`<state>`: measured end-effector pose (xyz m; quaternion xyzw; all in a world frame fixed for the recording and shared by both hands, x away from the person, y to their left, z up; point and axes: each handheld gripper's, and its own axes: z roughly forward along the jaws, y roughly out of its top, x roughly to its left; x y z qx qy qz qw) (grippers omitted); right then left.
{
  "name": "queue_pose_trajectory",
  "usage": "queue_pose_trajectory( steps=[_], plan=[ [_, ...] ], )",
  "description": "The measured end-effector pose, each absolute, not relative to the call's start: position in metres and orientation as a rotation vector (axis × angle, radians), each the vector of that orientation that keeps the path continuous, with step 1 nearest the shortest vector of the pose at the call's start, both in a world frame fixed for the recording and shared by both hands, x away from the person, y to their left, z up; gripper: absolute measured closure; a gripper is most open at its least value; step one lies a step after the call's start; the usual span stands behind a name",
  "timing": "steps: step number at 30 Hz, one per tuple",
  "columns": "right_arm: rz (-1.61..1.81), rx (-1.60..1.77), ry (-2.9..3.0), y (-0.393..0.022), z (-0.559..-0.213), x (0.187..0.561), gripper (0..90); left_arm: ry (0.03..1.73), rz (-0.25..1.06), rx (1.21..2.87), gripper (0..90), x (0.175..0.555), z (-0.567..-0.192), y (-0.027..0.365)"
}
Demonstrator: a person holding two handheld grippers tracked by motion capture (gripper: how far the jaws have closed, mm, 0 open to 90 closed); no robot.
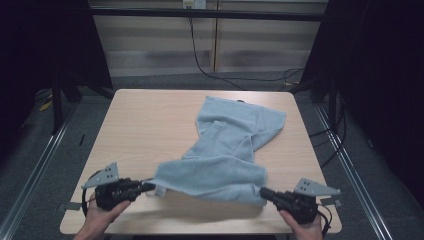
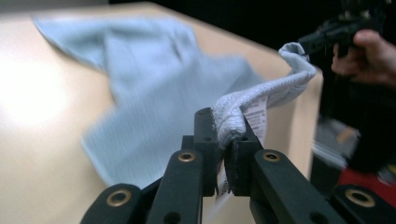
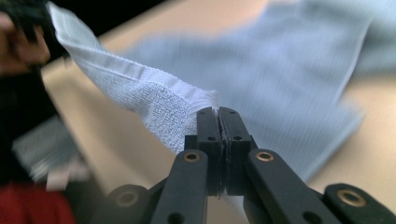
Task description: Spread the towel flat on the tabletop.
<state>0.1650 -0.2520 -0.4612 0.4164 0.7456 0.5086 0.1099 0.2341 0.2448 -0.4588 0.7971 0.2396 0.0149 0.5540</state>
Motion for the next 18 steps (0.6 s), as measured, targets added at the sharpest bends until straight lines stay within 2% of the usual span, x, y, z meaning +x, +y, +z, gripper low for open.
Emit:
queue_pose_trajectory(
  steps=[4, 6, 8, 11, 12, 16, 18],
  plan=[
    [1.47, 1.251, 2.256, -0.252, -0.474, 0.147, 85.8, 0.526, -0.003, 1.916, 71.7, 0.217, -0.463, 0.249],
    [1.445, 1.245, 2.237, -0.252, -0.465, 0.135, 80.0, 0.507, 0.0, 1.878, 64.9, 0.207, -0.452, 0.253],
    [1.452, 1.227, 2.219, -0.253, -0.459, 0.137, 74.7, 0.5, 0.001, 1.853, 61.4, 0.21, -0.446, 0.255],
    [1.457, 1.205, 2.201, -0.254, -0.45, 0.152, 72.5, 0.506, 0.018, 1.861, 56.9, 0.22, -0.441, 0.254],
    [1.457, 1.205, 2.201, -0.254, -0.45, 0.152, 72.5, 0.517, 0.017, 1.862, 56.9, 0.227, -0.44, 0.253],
    [1.418, 1.207, 2.224, -0.244, -0.457, 0.202, 64.0, 0.643, 0.059, 1.939, 57.0, 0.283, -0.459, 0.234],
    [1.382, 1.226, 2.266, -0.236, -0.467, 0.226, 61.6, 0.67, 0.047, 1.985, 52.9, 0.306, -0.467, 0.223]
  ],
)
